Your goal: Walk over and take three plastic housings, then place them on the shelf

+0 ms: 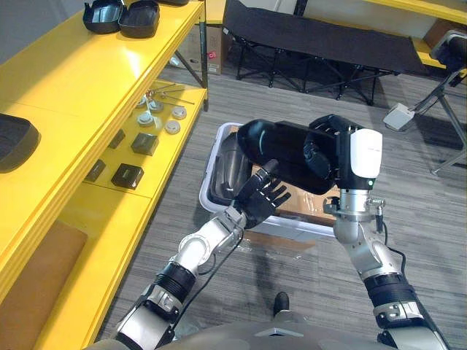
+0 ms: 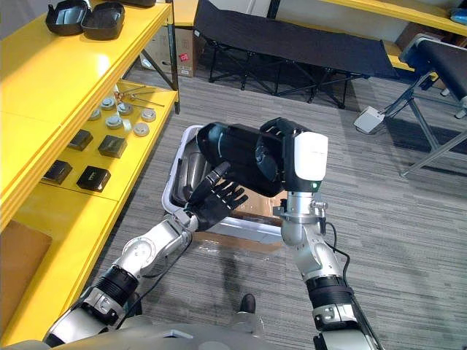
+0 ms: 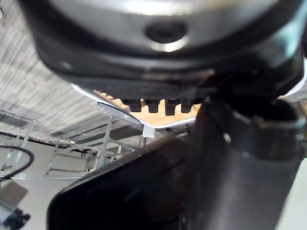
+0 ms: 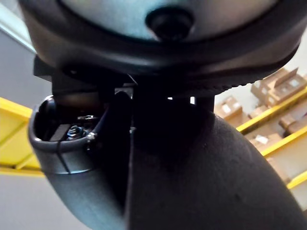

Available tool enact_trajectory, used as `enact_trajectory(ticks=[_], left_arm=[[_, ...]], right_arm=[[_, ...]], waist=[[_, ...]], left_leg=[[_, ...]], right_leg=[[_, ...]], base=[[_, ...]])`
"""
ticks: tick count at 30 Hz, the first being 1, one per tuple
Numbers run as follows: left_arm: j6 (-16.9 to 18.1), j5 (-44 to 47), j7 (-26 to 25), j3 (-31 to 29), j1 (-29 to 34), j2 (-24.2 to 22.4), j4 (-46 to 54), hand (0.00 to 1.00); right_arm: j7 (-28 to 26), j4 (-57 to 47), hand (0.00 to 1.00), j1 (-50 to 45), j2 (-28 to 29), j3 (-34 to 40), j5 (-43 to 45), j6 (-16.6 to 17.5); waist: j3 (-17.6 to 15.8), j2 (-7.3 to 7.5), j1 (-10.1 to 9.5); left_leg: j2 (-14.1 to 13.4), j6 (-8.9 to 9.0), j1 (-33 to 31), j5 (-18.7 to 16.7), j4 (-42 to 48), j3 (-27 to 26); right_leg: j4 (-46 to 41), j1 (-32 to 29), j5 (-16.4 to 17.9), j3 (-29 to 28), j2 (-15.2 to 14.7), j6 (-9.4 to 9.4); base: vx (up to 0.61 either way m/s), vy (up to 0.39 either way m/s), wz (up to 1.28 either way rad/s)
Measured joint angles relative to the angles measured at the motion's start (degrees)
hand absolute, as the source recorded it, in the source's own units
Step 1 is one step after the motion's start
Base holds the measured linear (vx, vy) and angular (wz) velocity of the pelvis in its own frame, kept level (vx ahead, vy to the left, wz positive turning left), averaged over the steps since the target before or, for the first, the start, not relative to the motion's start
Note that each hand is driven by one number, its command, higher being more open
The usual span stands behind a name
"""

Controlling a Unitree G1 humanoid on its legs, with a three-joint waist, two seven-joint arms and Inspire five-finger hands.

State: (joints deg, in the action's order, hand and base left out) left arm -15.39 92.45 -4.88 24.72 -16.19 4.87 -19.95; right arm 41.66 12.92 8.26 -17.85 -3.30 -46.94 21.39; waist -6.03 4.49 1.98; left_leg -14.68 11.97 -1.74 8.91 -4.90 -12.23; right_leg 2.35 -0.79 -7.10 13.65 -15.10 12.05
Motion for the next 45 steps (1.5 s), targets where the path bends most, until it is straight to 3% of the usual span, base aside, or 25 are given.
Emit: enact_trajectory(ticks=[6, 7, 12, 21, 31, 32, 37, 40, 45], left_arm=[[4.0, 4.3, 1.0, 0.2, 0.1, -0.3, -0.4, 1.0], [4.4, 4.8, 1.2, 0.2, 0.1, -0.3, -0.4, 0.0], [6.9, 9.0, 1.8, 0.0, 1.1, -0.2, -0.4, 0.0], [5.3, 8.1, 8.1, -1.5, 2.7, 1.2, -0.3, 0.0], [11.5, 3.2, 10.5, 1.0, 3.3, 1.7, 3.3, 0.0], [12.2, 1.7, 10.5, 1.3, 3.4, 1.8, 4.1, 0.0], [15.2, -5.1, 10.1, 1.1, 3.8, 1.8, 6.9, 0.0], [18.5, -13.8, 8.6, -0.2, 5.0, 1.8, 9.8, 0.0], [22.3, -27.1, 2.6, -1.4, 5.7, 1.4, 12.5, 0.0]], right_arm=[[1.6, -1.0, 0.0, -4.5, 2.9, -0.8, 0.1, 3.0], [2.2, -1.4, 0.0, -5.5, 2.9, -0.8, 0.2, 3.3], [4.0, -2.0, 0.0, -8.3, 4.6, -1.8, 0.4, 5.9], [7.6, -2.4, 0.0, -11.5, 5.2, -4.3, 0.1, 11.1], [10.7, -3.3, 0.0, -13.1, 7.0, -5.2, 0.3, 12.8], [10.9, -3.9, 1.0, -13.3, 7.0, -5.1, 0.3, 12.7], [10.1, -3.5, 1.0, -15.1, 7.0, -5.2, 0.5, 11.6], [7.8, -2.3, 1.0, -16.5, 7.0, -5.7, 1.0, 10.3], [3.4, -1.5, 1.0, -16.8, 7.3, -6.8, 5.8, 6.9]], waist=[[0.4, 0.0, 0.09], [0.6, 0.0, 0.06], [1.6, -0.23, 0.42], [1.8, -0.58, 0.76], [2.0, -0.75, 1.3], [2.0, -0.78, 1.27], [2.5, -0.81, 1.02], [2.8, -0.84, 1.06], [2.9, -0.83, 0.43]], left_leg=[[0.0, -0.23, 0.2, -0.4, 0.0, -0.2], [0.0, -0.21, 0.2, -0.4, 0.0, -0.3], [0.1, -0.13, 0.5, -0.6, 0.0, -0.4], [0.2, -0.43, 0.5, -0.9, 0.0, -0.4], [0.6, -0.41, 0.5, -1.0, 0.0, -0.5], [0.7, -0.39, 0.5, -1.0, 0.0, -0.5], [0.8, -0.22, 0.5, -1.2, 0.0, -0.5], [0.8, -0.58, 0.5, -1.5, 0.0, -0.5], [0.8, -0.58, 0.5, -1.5, 0.0, -0.3]], right_leg=[[0.2, 0.2, 0.0, 0.0, 0.0, 0.01], [0.3, 0.3, 0.0, 0.0, 0.0, 0.01], [0.7, 0.8, 0.0, 0.2, 0.0, 0.04], [0.8, 0.9, 0.2, 0.2, -0.2, 0.14], [0.8, 0.9, 0.3, 0.3, -0.7, 0.32], [0.8, 0.9, 0.3, 0.3, -0.7, 0.35], [0.8, 0.9, 0.4, 0.3, -0.8, 0.39], [0.8, 0.9, 0.5, 0.4, -0.8, 0.38], [0.8, 1.0, 0.5, 0.4, -0.8, 0.37]], base=[[0.0, 0.0, 0.0], [0.0, 0.0, 0.0], [0.0, 0.0, 0.0], [0.0, 0.0, 0.0], [0.0, 0.0, 0.0], [0.0, 0.0, 0.0], [0.0, 0.0, 0.0], [0.0, 0.0, 0.0], [0.0, 0.0, 0.0]])
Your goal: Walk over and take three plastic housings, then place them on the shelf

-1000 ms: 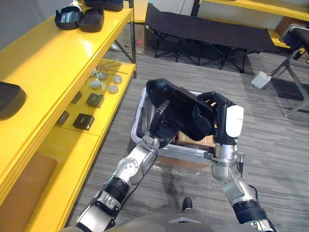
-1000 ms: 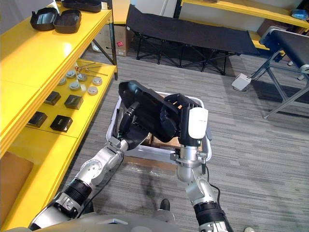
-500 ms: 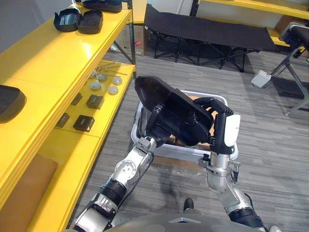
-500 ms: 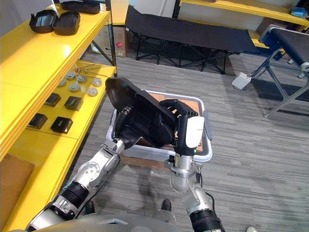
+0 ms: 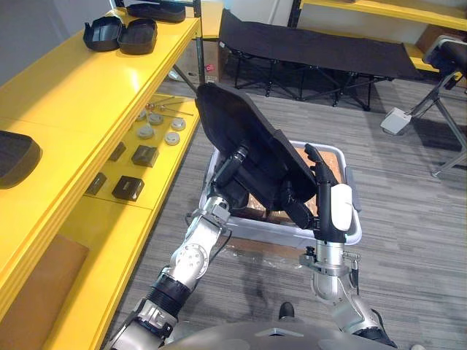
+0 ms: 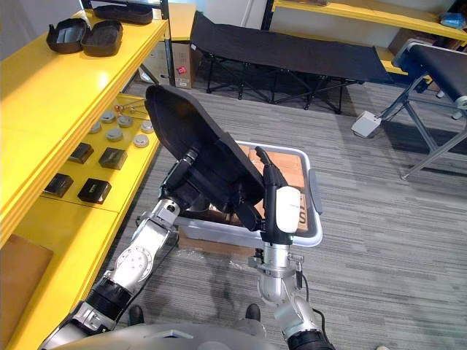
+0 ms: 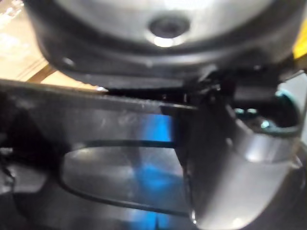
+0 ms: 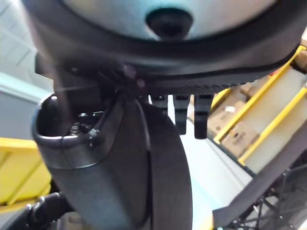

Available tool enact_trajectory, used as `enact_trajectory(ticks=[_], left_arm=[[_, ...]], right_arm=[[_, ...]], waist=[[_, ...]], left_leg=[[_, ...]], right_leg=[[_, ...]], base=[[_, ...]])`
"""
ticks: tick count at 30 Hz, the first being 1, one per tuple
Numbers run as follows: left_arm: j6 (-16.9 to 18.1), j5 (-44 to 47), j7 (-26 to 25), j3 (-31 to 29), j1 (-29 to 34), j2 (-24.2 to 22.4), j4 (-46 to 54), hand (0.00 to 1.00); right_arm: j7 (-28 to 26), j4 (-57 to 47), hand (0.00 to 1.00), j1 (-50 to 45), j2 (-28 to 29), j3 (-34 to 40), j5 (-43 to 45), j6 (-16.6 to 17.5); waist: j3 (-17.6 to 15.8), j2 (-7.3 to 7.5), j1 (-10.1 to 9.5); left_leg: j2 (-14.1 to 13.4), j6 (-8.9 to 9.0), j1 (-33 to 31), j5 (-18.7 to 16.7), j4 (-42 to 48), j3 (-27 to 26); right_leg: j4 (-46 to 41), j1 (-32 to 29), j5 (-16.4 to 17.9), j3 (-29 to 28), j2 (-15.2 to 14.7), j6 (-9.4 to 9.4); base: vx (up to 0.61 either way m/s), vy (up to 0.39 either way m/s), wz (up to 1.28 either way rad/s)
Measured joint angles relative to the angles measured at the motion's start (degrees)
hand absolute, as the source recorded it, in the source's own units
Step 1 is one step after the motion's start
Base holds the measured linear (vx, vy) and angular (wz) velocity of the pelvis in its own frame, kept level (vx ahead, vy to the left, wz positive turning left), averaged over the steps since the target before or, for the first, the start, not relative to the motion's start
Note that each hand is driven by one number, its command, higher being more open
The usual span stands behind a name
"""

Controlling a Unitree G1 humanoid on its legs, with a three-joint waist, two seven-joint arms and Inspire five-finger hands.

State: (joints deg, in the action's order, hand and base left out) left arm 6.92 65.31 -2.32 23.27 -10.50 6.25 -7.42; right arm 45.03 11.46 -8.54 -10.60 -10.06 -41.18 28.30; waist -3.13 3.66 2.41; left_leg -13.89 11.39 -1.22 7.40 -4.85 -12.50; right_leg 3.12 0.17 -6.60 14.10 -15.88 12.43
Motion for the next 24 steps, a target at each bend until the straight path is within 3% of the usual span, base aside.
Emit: enact_trajectory(ticks=[4, 6, 8, 10, 11, 17, 20, 24], left_arm=[[1.0, -12.1, -4.6, -6.2, 3.4, -3.6, 3.5, 0.0], [3.1, -19.2, -7.9, -8.9, 4.5, -4.3, 3.6, 0.0], [5.5, -32.4, -14.9, -13.1, 4.9, -4.4, 3.7, 0.0], [6.0, -38.8, -19.8, -16.0, 5.8, -4.5, 5.4, 0.0], [7.1, -44.4, -25.0, -18.8, 6.8, -4.8, 7.2, 0.0], [8.9, -59.2, -38.9, -25.5, 6.9, -5.4, 10.4, 0.0], [8.9, -63.2, -41.9, -26.1, 6.9, -5.5, 10.4, 0.0], [9.0, -63.9, -41.6, -26.0, 6.9, -5.5, 10.4, 0.0]], right_arm=[[-3.9, -0.6, 1.0, -0.4, 1.8, -0.6, 6.5, -0.3], [-5.8, -1.2, 1.0, -0.9, 2.6, -0.6, 8.7, -0.4], [-8.4, -3.1, 1.0, -2.6, 2.6, -0.5, 12.2, -1.3], [-10.2, -5.0, 1.0, -3.6, 2.7, -0.5, 14.4, -1.6], [-12.0, -7.2, 1.0, -4.9, 2.7, -0.4, 16.6, -1.6], [-17.5, -10.1, 1.0, -6.3, 4.3, -0.8, 23.3, -1.6], [-18.8, -10.1, 1.0, -6.4, 4.3, -1.5, 26.7, -1.6], [-19.3, -10.1, 1.0, -6.4, 4.4, -1.5, 31.0, -1.6]], waist=[[0.3, -0.29, -0.18], [0.4, -0.49, -0.23], [0.7, -0.88, -0.46], [0.8, -1.12, -0.43], [0.9, -1.24, -0.47], [1.0, -1.18, -0.63], [1.1, -1.23, -0.45], [1.5, -1.55, 0.14]], left_leg=[[0.1, 0.35, 0.1, 0.3, 0.0, 0.4], [0.1, 0.4, 0.6, 0.2, 0.0, 0.5], [0.1, 0.14, 0.6, -0.1, 0.0, 0.8], [0.1, 0.27, 0.7, -0.2, 0.0, 0.8], [0.1, 0.27, 0.7, -0.2, 0.0, 0.9], [0.1, 0.41, 0.8, -0.3, 0.0, 1.1], [0.1, 0.42, 0.8, -0.3, 0.0, 1.1], [0.1, 0.43, 0.7, -0.3, 0.0, 1.0]], right_leg=[[-0.1, 0.3, 0.0, 0.5, 0.0, -0.02], [-0.1, 0.9, 0.0, 0.6, 0.0, -0.1], [-0.2, 1.3, 0.4, 1.2, 0.0, -0.47], [-0.3, 1.3, 0.5, 1.3, 0.0, -0.67], [-0.5, 1.2, 0.7, 1.3, 0.0, -0.81], [-0.9, 0.9, 0.9, 1.5, -0.1, -0.75], [-0.9, 0.9, 0.9, 1.5, -0.1, -0.75], [-0.9, 0.8, 0.9, 1.5, -0.1, -0.75]], base=[[0.0, 0.0, 0.02], [0.0, 0.0, 0.04], [-0.02, -0.001, 0.08], [-0.01, 0.0, 0.02], [0.0, 0.0, 0.0], [0.0, 0.0, 0.01], [0.0, 0.0, 0.0], [0.0, 0.0, 0.0]])
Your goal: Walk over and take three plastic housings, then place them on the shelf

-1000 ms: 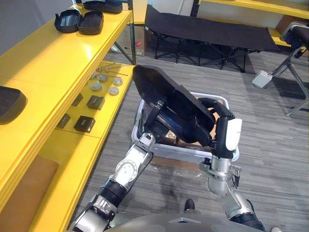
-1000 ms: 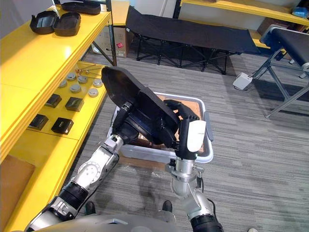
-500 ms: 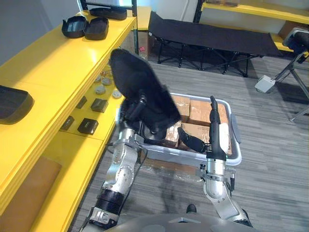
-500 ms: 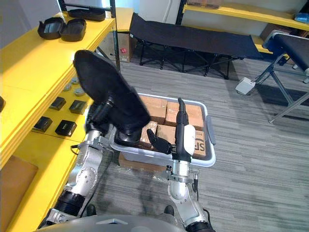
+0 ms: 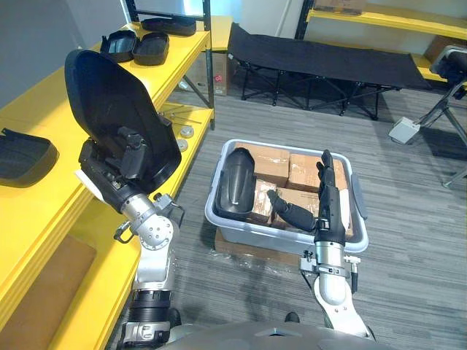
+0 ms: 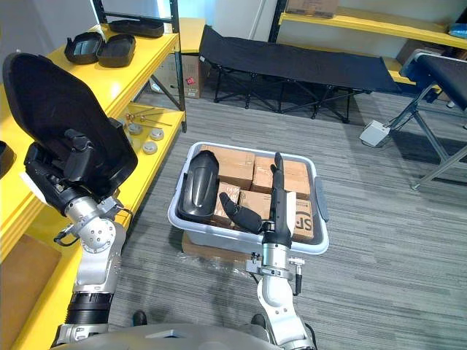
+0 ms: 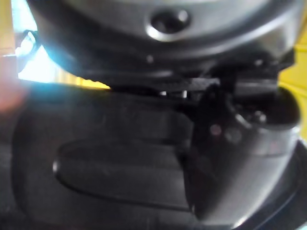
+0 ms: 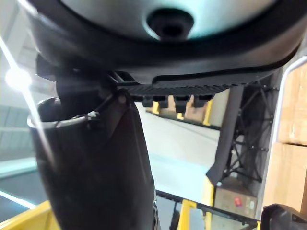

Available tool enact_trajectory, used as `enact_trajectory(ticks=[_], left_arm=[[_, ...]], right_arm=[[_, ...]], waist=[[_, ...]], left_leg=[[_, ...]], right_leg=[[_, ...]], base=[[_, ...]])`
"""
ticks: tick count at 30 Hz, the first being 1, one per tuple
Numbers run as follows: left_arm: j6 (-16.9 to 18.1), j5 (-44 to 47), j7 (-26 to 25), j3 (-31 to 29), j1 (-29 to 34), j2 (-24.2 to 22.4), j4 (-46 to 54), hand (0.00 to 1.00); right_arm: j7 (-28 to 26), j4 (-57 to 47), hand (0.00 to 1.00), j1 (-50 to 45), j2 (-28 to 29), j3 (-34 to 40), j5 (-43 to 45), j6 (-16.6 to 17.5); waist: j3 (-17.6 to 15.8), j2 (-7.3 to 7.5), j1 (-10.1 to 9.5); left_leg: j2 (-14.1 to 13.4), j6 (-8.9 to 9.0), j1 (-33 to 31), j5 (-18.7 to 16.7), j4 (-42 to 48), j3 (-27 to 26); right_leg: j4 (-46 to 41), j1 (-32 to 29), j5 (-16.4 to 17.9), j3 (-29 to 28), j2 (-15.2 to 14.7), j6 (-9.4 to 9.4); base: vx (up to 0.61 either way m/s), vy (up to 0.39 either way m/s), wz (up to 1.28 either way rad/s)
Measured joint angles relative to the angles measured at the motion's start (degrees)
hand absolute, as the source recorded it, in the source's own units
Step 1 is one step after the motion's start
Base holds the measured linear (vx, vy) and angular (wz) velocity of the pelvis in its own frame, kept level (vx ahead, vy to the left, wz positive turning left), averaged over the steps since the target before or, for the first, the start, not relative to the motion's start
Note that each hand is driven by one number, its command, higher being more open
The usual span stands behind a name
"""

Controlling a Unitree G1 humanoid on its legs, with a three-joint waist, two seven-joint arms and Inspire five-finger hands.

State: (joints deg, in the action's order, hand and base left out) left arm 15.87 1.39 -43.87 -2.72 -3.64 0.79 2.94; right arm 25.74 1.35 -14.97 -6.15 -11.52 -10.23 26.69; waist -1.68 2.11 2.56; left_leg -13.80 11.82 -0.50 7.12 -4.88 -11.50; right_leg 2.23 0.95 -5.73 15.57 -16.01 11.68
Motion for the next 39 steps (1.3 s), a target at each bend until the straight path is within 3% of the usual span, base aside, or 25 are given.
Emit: enact_trajectory(ticks=[4, 6, 11, 17, 21, 25, 30, 32, 35, 39], left_arm=[[0.9, 1.2, 5.5, 0.2, 0.0, 0.0, 0.0, 0.0], [3.1, 4.3, 11.6, 1.3, 0.9, 0.1, 0.3, 0.0], [4.4, 14.0, 27.0, 5.5, 9.5, 0.2, 6.7, 0.0], [4.4, 23.2, 35.9, 6.3, 16.0, 0.7, 7.0, 0.0], [4.4, 25.1, 35.6, 5.4, 18.7, 1.0, 10.8, 0.0], [5.1, 20.4, 33.5, 3.3, 19.8, 1.4, 15.6, 0.0], [5.8, 18.4, 34.3, -2.3, 20.3, 1.4, 19.5, 0.0], [6.7, 18.8, 35.7, -6.2, 22.2, 1.3, 21.0, 0.0], [7.0, 20.9, 37.7, -9.7, 25.6, 1.1, 22.5, 0.0], [7.7, 24.6, 41.2, -11.2, 26.3, 0.2, 22.5, 0.0]], right_arm=[[-1.0, 0.0, 1.0, -0.1, 0.4, 1.2, 2.9, -0.6], [-3.8, -0.1, 1.0, -0.8, 1.3, 3.0, 6.1, -1.9], [-7.4, -0.1, 1.0, -3.5, 1.7, 5.8, 9.1, -3.6], [-8.6, -2.5, 1.0, -4.6, 1.6, 7.8, 13.7, -3.9], [-11.7, -4.2, 1.0, -4.2, 1.6, 8.9, 18.9, -3.9], [-15.6, -4.2, 1.0, -2.6, 1.6, 7.3, 23.3, -3.9], [-20.0, -2.2, 1.0, 4.6, 0.7, -0.7, 24.7, -5.3], [-20.9, -1.1, 1.0, 8.4, 0.2, -3.9, 24.5, -6.5], [-21.9, -1.0, 1.0, 10.1, 0.1, -5.0, 24.1, -7.2], [-21.9, -0.9, 1.0, 10.6, 0.1, -4.0, 23.9, -8.0]], waist=[[0.3, -0.49, 0.67], [0.5, -0.81, 0.69], [0.6, -1.6, 0.68], [0.9, -2.85, 0.52], [0.9, -2.88, -0.76], [0.8, -2.93, -2.4], [0.6, -3.17, -6.67], [0.3, -3.14, -9.46], [0.2, -3.08, -11.83], [-0.5, -2.3, -11.84]], left_leg=[[0.0, -0.06, -0.1, 0.0, 0.0, -0.1], [0.0, -0.16, -0.2, 0.1, 0.0, -0.1], [0.0, -0.05, -0.3, 0.0, 0.0, -0.2], [0.0, 0.07, -0.2, -0.5, 0.0, -0.3], [0.0, 0.07, -0.4, -0.5, 0.0, 0.1], [0.3, -0.04, -1.4, -0.4, 0.0, 2.9], [1.5, -0.03, -3.0, -0.1, 0.0, 9.9], [2.0, -0.05, -3.4, 0.0, 0.0, 12.1], [2.8, -0.28, -3.6, 0.2, 0.1, 14.3], [3.4, -0.83, -5.2, 1.4, 0.1, 16.3]], right_leg=[[0.1, 0.0, 0.0, 0.0, 0.0, 0.03], [0.1, 0.1, 0.0, 0.0, 0.0, 0.05], [0.1, 0.0, 0.0, 0.1, 0.0, 0.09], [0.2, 0.1, 0.2, 0.1, 0.0, 0.26], [0.2, 0.3, 0.4, 1.1, -0.1, -0.04], [0.8, 1.9, 0.5, 4.2, -0.1, -0.08], [0.7, 5.9, 1.7, 11.7, -0.3, 0.29], [0.7, 7.3, 2.0, 14.6, -0.4, 0.28], [-1.4, 8.2, 2.6, 17.9, -1.1, 0.14], [-3.5, 8.9, 3.3, 22.3, -1.5, -0.07]], base=[[0.0, 0.0, 0.0], [0.0, 0.0, 0.0], [0.0, 0.0, 0.0], [0.0, 0.0, 0.0], [0.0, 0.0, 0.04], [0.01, -0.006, 0.35], [0.02, -0.015, 0.68], [0.03, -0.019, 0.49], [0.05, -0.016, 0.43], [0.02, -0.022, 0.47]])
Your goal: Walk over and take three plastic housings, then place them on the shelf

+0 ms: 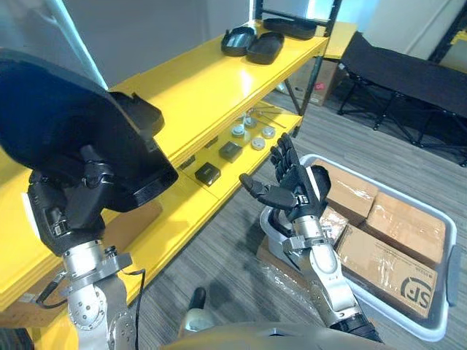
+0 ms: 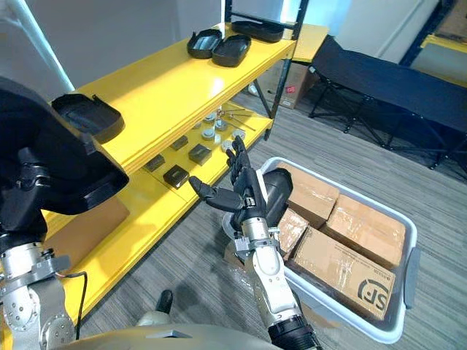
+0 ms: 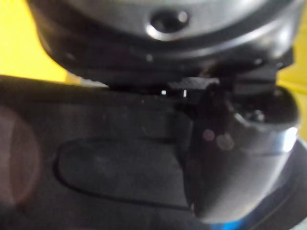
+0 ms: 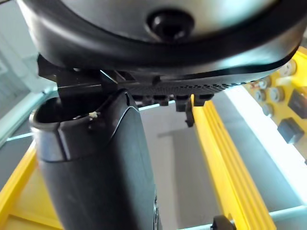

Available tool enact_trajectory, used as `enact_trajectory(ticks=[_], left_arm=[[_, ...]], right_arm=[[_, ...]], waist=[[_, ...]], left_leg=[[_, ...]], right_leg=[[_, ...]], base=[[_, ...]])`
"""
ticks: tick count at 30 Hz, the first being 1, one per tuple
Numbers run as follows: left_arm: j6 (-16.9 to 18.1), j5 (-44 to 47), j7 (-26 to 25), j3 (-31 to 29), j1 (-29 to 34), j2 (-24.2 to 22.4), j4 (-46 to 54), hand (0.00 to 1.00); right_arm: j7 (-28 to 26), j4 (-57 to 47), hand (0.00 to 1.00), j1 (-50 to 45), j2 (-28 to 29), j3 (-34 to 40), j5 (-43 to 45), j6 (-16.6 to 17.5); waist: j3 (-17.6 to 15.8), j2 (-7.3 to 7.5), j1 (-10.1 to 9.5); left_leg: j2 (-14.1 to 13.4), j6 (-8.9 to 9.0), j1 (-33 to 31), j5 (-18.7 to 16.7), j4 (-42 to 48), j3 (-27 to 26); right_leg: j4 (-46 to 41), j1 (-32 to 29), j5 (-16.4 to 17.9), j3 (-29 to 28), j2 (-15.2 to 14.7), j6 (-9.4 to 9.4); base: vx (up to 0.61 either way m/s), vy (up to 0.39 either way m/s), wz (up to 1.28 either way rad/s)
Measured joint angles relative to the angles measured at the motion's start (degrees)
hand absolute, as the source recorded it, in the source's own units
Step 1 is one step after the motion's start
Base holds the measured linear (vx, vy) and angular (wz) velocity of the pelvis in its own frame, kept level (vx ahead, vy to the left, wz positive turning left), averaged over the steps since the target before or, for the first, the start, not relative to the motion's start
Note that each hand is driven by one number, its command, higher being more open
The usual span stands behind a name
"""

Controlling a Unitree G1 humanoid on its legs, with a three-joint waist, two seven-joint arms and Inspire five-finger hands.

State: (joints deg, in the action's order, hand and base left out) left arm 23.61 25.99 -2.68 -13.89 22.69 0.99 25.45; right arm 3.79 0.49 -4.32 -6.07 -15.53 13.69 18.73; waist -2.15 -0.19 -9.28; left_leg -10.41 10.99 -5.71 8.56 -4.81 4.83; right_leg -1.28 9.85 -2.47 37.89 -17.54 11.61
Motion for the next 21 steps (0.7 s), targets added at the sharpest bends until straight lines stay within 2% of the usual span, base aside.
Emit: enact_trajectory(ticks=[1, 2, 4, 5, 9, 10, 12, 13, 15, 17, 20, 21], left_arm=[[0.0, 1.2, 1.6, 0.4, 0.0, 0.0, 0.0, 0.0], [0.0, 1.3, 4.5, 2.4, -0.8, 0.1, 0.0, 0.0], [0.0, 1.3, 7.7, 4.7, -1.0, 0.3, 0.0, 0.0], [-0.1, 1.3, 8.8, 5.1, -0.8, 0.5, 0.0, 0.0], [-0.1, 0.7, 9.6, 5.1, -0.6, 1.0, 0.0, 0.0], [-0.1, 0.7, 10.3, 5.1, -0.6, 1.3, 0.1, 0.0], [-0.1, 0.8, 11.7, 6.4, -0.8, 2.3, 0.4, 0.0], [-0.1, 0.7, 12.1, 6.9, -0.8, 2.5, 0.4, 0.0], [-0.1, 0.7, 12.4, 8.8, -0.7, 2.5, 0.4, 0.0], [-0.1, 0.7, 12.3, 10.7, -0.9, 2.5, 0.4, 0.0], [-0.1, 0.7, 11.5, 12.6, -0.8, 2.3, 0.4, 0.0], [-0.2, 0.7, 11.3, 12.6, -0.8, 2.3, 0.4, 0.0]], right_arm=[[0.3, 0.0, 1.0, 0.0, 0.0, 0.7, -0.6, -0.7], [1.4, 0.0, 1.0, -0.5, 0.0, 2.8, -2.2, -1.0], [1.9, 0.0, 1.0, -1.3, 0.0, 4.8, -2.1, -1.3], [1.6, 0.0, 1.0, -1.7, -0.1, 5.0, -2.1, -1.3], [-0.7, 0.0, 1.0, -1.8, -1.1, 5.1, -1.9, -0.9], [-1.3, 0.0, 1.0, -1.8, -1.1, 5.1, -2.0, -0.7], [-1.7, -0.4, 1.0, -1.8, -0.9, 5.1, -2.0, -0.4], [-1.7, -0.4, 1.0, -1.8, -0.8, 5.0, -2.0, -0.4], [-2.6, -0.4, 1.0, -1.8, -0.7, 4.5, -2.0, -0.4], [-4.9, -0.8, 1.0, -2.0, -0.7, 3.8, -2.1, -0.3], [-6.5, -0.8, 1.0, -2.8, -0.7, 3.5, -2.2, -0.3], [-6.6, -0.8, 1.0, -3.0, -0.8, 3.5, -2.2, -0.3]], waist=[[-0.2, 0.59, 0.27], [-1.1, 1.34, 1.81], [-2.5, 1.35, 1.45], [-2.9, 1.53, 1.57], [-3.6, 0.06, 1.9], [-3.6, -0.05, 1.9], [-3.8, 0.49, 3.05], [-3.9, 0.75, 3.28], [-4.1, 0.97, 3.27], [-4.1, 0.66, 3.46], [-4.1, 0.48, 3.23], [-4.2, 0.49, 3.16]], left_leg=[[0.8, -0.7, -0.9, 0.9, 0.0, -0.3], [2.0, -2.29, -2.7, 2.8, 0.0, -2.3], [2.4, -2.81, -3.2, 3.8, 0.0, -2.9], [2.9, -2.99, -3.2, 4.0, 0.0, -2.9], [2.8, -3.9, -2.9, 4.1, -0.1, -6.3], [2.9, -3.85, -3.0, 4.2, -0.1, -6.6], [3.6, -4.11, -4.1, 5.3, -0.1, -5.4], [3.8, -4.07, -4.1, 5.4, -0.1, -5.0], [3.9, -4.02, -4.2, 5.7, -0.1, -4.3], [3.9, -4.27, -4.9, 6.6, -0.1, -2.5], [3.9, -5.53, -6.0, 7.9, 0.0, -1.4], [3.9, -5.44, -6.0, 8.0, 0.0, -1.4]], right_leg=[[-1.0, 0.5, 1.1, 2.0, -0.7, 0.1], [-2.9, 1.3, 2.9, 5.0, -1.7, 0.4], [-4.8, 1.3, 4.6, 5.8, -2.1, 0.58], [-5.7, 1.3, 6.7, 5.4, -2.7, 0.93], [-8.2, 0.2, 7.8, 3.5, -3.9, 1.27], [-8.8, -0.5, 8.0, 2.1, -4.1, 0.87], [-10.4, -2.3, 10.6, -3.6, -3.9, -1.46], [-10.8, -2.5, 11.5, -4.8, -3.9, -1.61], [-11.9, -2.6, 12.9, -5.8, -3.8, -1.14], [-13.2, -2.6, 14.2, -5.8, -3.2, 0.73], [-15.0, -2.2, 15.6, -3.7, -2.6, 1.53], [-15.1, -1.9, 15.8, -3.2, -2.5, 1.74]], base=[[-0.02, 0.01, 1.06], [-0.02, 0.014, 1.12], [-0.06, 0.037, 0.75], [-0.08, 0.033, 0.31], [-0.09, 0.014, -0.03], [-0.07, 0.018, -0.05], [-0.06, 0.008, 0.2], [-0.07, -0.012, 0.34], [-0.08, -0.039, 0.22], [-0.1, -0.056, 0.35], [-0.09, -0.033, 0.46], [-0.08, -0.02, 0.41]])
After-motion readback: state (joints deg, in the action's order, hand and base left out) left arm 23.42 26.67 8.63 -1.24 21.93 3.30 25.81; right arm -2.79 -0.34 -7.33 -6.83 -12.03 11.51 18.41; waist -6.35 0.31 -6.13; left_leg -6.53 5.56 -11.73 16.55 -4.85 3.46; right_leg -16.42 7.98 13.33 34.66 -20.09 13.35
